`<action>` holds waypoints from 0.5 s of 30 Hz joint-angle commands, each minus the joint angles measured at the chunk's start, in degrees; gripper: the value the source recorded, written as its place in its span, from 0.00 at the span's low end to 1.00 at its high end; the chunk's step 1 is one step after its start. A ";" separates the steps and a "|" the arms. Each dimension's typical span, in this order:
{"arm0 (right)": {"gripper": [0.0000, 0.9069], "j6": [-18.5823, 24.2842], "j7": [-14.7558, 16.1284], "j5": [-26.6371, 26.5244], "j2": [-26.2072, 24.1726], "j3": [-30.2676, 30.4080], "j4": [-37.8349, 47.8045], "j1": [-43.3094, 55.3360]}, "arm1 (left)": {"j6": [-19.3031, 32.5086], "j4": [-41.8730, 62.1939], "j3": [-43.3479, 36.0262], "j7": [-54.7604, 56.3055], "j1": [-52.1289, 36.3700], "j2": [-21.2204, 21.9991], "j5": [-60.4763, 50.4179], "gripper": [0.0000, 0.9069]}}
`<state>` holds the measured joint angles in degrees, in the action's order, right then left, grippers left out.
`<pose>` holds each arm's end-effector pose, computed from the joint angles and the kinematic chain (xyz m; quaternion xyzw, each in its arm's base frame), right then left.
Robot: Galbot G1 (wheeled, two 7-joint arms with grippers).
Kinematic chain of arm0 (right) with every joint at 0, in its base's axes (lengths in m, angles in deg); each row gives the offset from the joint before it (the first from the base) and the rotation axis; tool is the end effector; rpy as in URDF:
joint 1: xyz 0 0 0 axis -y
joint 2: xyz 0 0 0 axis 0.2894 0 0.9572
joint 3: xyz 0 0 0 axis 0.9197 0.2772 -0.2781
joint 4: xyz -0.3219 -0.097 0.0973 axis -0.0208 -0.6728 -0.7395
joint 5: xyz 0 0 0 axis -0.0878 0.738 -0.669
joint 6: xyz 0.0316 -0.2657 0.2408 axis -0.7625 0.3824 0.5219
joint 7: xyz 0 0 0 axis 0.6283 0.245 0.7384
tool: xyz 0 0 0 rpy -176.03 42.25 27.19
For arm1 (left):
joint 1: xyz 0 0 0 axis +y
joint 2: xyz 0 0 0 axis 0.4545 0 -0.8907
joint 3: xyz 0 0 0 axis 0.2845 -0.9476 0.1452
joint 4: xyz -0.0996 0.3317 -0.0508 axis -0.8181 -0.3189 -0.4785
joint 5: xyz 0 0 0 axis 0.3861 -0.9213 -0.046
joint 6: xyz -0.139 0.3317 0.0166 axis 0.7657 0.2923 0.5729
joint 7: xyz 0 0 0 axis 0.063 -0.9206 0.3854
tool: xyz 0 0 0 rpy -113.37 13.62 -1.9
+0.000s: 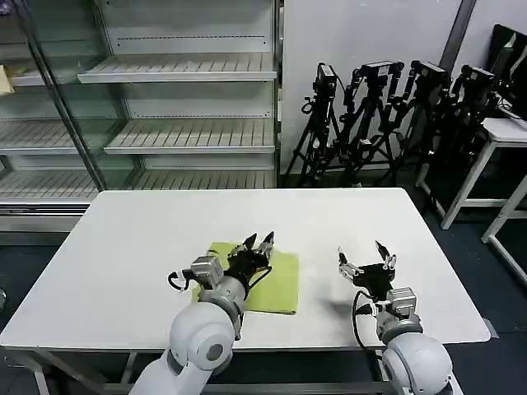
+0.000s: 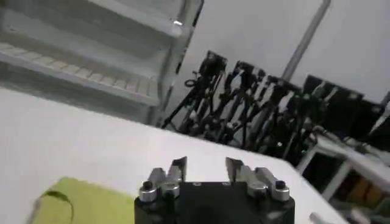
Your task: Fold and organize the clothes.
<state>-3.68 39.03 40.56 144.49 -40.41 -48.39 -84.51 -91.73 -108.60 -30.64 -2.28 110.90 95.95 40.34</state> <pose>0.2704 -0.0296 -0.2254 0.0377 -0.9937 0.0799 0.0683 0.2922 -0.1030 -0.1609 -0.1415 -0.9638 0.1685 0.1507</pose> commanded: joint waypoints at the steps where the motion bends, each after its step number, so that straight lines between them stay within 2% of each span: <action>1: 1.00 2.53 0.24 2.79 2.05 0.59 3.01 3.09 | 4.34 1.43 5.06 -15.84 0.28 -2.91 -17.72 1.00; 2: 1.00 3.42 0.29 3.97 2.25 0.84 3.99 3.45 | 8.64 3.14 7.07 -21.58 1.54 -4.58 -26.40 1.00; 4: 1.00 6.64 0.26 5.59 2.72 1.57 6.56 4.74 | 13.70 6.63 12.87 -27.88 3.78 -6.73 -32.90 1.00; 9: 1.00 7.93 0.80 9.79 3.53 1.82 10.31 7.15 | 22.20 12.68 26.27 -38.43 7.85 -10.21 -33.90 1.00; 10: 1.00 8.12 0.65 9.18 3.56 1.88 10.95 7.42 | 23.07 14.40 28.17 -39.80 8.19 -10.74 -33.88 1.00; 15: 1.00 9.18 0.30 7.57 3.54 1.32 12.32 8.14 | 27.11 17.79 31.84 -46.92 10.00 -12.75 -34.19 1.00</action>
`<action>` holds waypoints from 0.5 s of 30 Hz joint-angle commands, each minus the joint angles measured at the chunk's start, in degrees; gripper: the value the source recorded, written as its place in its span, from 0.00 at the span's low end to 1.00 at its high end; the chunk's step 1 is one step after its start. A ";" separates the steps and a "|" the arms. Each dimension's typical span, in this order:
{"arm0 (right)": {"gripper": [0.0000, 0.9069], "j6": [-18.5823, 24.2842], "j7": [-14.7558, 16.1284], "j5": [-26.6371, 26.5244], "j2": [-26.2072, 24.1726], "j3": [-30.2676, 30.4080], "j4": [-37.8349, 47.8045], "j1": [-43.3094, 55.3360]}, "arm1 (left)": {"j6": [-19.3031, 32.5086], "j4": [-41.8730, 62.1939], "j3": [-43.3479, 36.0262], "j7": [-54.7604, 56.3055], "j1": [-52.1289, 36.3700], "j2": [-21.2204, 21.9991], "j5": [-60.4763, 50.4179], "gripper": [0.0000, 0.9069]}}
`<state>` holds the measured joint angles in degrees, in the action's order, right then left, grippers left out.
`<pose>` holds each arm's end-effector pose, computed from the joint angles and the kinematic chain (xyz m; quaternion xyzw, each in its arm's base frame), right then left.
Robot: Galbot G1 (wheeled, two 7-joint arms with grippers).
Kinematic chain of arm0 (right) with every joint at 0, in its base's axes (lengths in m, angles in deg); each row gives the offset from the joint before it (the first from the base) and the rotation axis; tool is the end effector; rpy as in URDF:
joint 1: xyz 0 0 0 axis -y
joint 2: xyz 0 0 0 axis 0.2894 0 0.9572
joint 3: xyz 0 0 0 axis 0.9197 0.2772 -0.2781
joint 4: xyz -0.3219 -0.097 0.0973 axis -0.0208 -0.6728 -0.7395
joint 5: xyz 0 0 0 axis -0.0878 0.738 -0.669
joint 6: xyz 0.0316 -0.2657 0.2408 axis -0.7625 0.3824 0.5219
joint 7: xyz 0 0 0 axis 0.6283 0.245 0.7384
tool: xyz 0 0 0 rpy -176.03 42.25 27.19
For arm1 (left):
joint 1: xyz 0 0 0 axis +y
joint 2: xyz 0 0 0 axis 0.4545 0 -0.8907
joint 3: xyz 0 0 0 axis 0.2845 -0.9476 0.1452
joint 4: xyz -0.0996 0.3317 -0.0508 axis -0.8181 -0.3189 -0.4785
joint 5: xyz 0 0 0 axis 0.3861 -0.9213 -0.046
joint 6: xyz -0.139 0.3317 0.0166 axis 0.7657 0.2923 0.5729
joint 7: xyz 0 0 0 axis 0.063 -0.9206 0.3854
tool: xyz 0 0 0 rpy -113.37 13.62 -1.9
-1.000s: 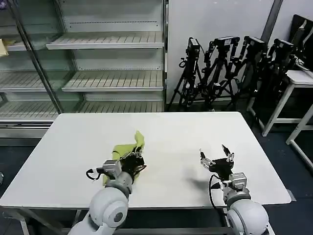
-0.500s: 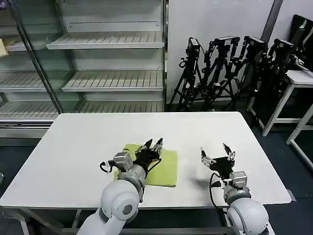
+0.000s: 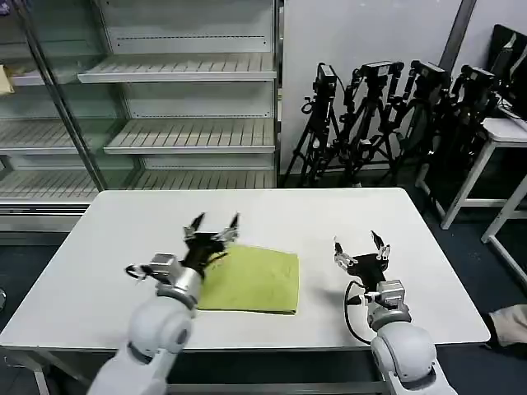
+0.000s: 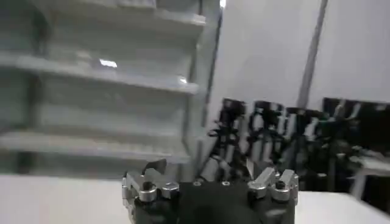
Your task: Fold and organize the clothes.
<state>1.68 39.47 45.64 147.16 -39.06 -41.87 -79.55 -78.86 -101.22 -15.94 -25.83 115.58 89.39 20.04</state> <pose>0.3022 -0.0233 -0.2417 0.0239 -0.9946 0.0966 0.0293 0.3268 -0.0015 -0.2095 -0.0977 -0.9939 0.0471 0.0178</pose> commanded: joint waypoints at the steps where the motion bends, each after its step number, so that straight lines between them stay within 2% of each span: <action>1: 1.00 3.91 -0.26 2.15 0.87 -0.13 5.83 3.23 | 14.52 10.73 17.25 -23.79 5.81 -6.23 -14.05 1.00; 6: 1.00 5.62 -0.07 1.60 1.12 -0.02 6.54 3.34 | 14.73 12.15 15.58 -24.08 5.95 -6.41 -13.61 1.00; 15: 1.00 5.09 -0.26 1.68 1.33 0.39 6.11 3.23 | 15.04 12.11 14.88 -23.97 5.38 -6.67 -13.47 1.00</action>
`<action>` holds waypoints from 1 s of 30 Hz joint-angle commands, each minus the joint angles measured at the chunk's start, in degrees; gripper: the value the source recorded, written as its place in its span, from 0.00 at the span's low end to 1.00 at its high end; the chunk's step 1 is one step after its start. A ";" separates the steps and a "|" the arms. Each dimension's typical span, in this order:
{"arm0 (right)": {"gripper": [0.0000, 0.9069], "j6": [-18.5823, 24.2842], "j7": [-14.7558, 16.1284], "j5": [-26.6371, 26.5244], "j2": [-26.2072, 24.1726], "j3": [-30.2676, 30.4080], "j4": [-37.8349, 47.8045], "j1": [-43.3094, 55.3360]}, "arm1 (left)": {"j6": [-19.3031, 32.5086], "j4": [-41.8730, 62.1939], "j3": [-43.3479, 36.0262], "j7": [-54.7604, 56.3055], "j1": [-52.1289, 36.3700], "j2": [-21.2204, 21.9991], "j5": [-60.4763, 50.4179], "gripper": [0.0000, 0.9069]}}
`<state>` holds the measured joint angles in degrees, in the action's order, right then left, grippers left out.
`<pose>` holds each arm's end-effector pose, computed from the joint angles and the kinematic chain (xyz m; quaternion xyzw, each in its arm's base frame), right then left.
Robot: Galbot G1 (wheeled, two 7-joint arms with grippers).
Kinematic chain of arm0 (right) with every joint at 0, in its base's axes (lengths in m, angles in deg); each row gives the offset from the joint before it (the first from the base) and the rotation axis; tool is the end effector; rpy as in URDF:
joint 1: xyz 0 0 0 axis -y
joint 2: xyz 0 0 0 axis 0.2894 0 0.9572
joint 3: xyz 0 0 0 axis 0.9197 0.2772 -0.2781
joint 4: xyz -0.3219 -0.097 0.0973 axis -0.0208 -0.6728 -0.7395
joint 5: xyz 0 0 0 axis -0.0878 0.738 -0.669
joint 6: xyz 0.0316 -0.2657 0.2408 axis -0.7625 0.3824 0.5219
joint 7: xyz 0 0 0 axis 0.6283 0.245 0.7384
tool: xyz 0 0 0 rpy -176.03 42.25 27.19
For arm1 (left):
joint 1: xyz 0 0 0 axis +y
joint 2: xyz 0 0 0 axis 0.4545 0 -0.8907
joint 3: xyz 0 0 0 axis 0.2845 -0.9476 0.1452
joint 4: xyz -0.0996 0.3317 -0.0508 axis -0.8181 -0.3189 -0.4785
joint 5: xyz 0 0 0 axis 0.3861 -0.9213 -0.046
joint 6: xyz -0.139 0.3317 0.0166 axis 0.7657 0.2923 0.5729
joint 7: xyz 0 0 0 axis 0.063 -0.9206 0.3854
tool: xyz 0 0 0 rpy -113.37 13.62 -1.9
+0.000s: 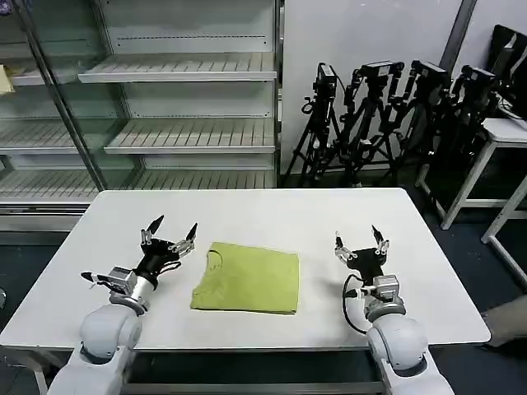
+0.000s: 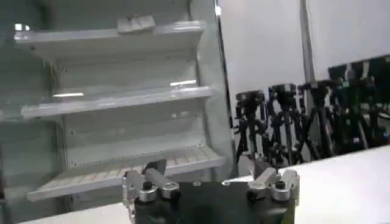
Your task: Fold and organize the clothes.
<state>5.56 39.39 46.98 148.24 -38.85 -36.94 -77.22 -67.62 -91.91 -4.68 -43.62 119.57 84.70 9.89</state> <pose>0.3208 -0.0248 -0.2588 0.0148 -0.9949 0.0987 0.0161 0.3375 0.0969 -0.2570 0.1111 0.9914 0.0683 0.0101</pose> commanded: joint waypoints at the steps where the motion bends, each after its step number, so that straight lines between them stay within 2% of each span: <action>1: 1.00 1.18 -0.25 0.41 0.24 0.15 1.28 0.98 | 3.79 2.81 3.80 -6.25 1.32 -2.16 -3.30 1.00; 15: 1.00 0.81 -0.24 0.89 0.47 0.19 1.58 1.52 | 3.50 3.78 5.28 -6.21 0.79 -3.08 -3.10 1.00; 26: 1.00 0.97 0.52 2.55 0.68 -0.02 1.00 1.39 | 3.13 3.38 5.23 -6.29 0.83 -3.04 -3.17 1.00; 30: 1.00 1.62 1.70 3.68 0.53 -0.70 0.99 1.01 | 3.56 3.00 4.62 -6.33 0.99 -3.70 -3.19 1.00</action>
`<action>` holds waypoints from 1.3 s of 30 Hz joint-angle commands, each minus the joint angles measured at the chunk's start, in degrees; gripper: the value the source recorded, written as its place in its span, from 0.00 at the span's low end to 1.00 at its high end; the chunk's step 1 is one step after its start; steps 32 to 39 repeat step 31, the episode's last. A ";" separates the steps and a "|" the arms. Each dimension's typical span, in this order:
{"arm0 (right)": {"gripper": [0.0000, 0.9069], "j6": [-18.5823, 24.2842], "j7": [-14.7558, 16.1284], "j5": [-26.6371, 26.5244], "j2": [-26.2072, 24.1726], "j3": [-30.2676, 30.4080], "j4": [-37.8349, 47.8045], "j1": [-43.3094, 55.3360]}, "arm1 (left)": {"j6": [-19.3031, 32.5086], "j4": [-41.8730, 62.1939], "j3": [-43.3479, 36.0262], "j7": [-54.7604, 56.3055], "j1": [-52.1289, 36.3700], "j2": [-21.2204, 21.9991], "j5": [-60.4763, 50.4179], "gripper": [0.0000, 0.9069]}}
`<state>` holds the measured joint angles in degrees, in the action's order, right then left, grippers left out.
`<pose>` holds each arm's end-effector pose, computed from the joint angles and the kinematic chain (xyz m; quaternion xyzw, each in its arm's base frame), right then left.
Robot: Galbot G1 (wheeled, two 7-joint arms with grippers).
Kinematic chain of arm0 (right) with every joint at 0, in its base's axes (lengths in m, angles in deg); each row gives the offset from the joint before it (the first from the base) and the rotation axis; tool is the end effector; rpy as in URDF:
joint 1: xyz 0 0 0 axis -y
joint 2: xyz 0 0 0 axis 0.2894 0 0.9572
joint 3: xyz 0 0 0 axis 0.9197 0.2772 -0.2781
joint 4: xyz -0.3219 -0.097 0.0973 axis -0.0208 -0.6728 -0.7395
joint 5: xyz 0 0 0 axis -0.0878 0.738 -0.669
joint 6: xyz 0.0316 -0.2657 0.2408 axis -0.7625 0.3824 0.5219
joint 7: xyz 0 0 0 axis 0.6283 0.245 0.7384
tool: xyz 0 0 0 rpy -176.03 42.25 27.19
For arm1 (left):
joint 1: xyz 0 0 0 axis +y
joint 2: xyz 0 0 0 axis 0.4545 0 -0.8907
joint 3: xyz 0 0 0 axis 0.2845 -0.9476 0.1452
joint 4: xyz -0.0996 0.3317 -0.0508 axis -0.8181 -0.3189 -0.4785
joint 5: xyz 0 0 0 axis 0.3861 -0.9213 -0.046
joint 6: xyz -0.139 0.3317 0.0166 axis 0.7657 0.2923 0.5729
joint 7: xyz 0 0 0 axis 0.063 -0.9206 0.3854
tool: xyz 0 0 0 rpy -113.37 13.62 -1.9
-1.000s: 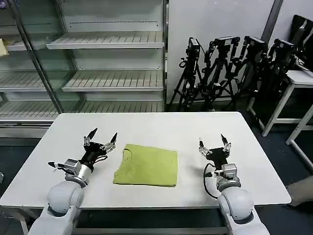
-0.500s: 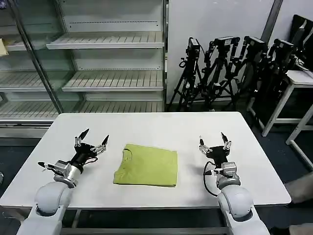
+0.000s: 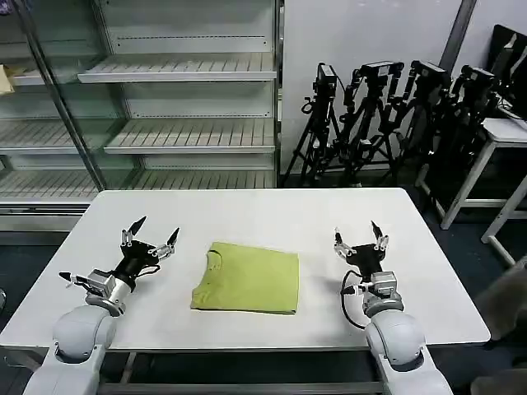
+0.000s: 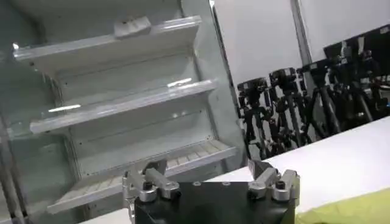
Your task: Fold and organize the clothes.
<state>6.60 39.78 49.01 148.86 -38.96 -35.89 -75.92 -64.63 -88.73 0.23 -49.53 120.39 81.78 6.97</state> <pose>0.3284 -0.0242 -0.2578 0.0109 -0.9938 0.1103 0.0023 0.3379 0.1447 -0.2605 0.1134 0.9860 0.1216 0.0086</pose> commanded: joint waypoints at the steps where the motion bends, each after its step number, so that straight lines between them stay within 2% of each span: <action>1: 1.00 0.69 1.52 1.71 -0.09 -0.76 -0.03 -0.33 | 0.72 -0.29 -0.35 -0.40 0.13 -0.82 -0.27 1.00; 12: 1.00 1.80 1.67 2.76 -0.16 -1.70 0.16 -0.57 | 1.15 -2.86 -1.66 2.48 -0.10 -0.39 0.20 1.00; 39: 1.00 1.77 3.09 3.00 -0.33 -2.32 -0.20 0.25 | 4.09 -4.21 0.22 0.94 3.47 -0.31 0.35 1.00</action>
